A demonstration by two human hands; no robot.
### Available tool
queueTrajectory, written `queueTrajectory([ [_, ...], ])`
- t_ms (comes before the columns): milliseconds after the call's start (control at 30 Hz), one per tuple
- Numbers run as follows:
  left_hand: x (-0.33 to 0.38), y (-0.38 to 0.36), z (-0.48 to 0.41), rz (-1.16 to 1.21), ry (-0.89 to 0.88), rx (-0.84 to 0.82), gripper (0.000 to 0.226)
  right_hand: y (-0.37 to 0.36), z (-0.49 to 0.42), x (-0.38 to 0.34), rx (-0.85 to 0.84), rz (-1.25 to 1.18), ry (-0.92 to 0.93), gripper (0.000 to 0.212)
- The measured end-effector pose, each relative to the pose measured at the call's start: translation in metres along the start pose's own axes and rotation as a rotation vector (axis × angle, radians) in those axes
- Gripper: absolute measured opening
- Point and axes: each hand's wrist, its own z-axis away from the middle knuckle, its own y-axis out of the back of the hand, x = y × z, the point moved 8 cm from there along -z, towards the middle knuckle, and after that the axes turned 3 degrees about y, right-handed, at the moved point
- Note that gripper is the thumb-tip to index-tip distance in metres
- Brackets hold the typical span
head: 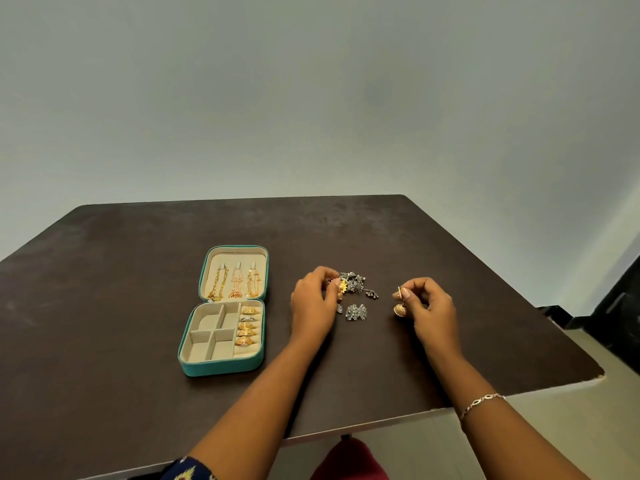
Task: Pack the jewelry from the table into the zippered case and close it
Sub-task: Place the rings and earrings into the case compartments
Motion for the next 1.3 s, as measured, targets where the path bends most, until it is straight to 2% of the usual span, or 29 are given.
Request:
queueTrajectory([
  [233,0.010,0.007,0.004,0.183,-0.077,0.017,0.016,0.003,-0.001,-0.004,0.017,-0.175,0.006,0.019],
  [467,0.001,0.008,0.002,0.327,0.042,-0.006,0.026,-0.003,-0.001,-0.009,-0.061,-0.261,-0.002,0.017],
  [667,0.001,0.005,0.003,0.346,0.063,-0.042,0.025,-0.008,-0.002,-0.009,-0.107,-0.307,-0.027,0.021],
  [867,0.006,0.005,0.004,0.177,-0.044,-0.025,0.022,-0.010,-0.003,-0.013,-0.118,-0.320,-0.003,0.022],
  [1100,0.007,0.010,0.006,0.293,-0.023,0.031,0.020,-0.014,-0.004,-0.012,-0.158,-0.349,-0.031,0.022],
  [1300,0.013,0.016,0.008,0.260,-0.073,0.055,0.014,-0.018,-0.003,-0.015,-0.208,-0.347,-0.029,0.018],
])
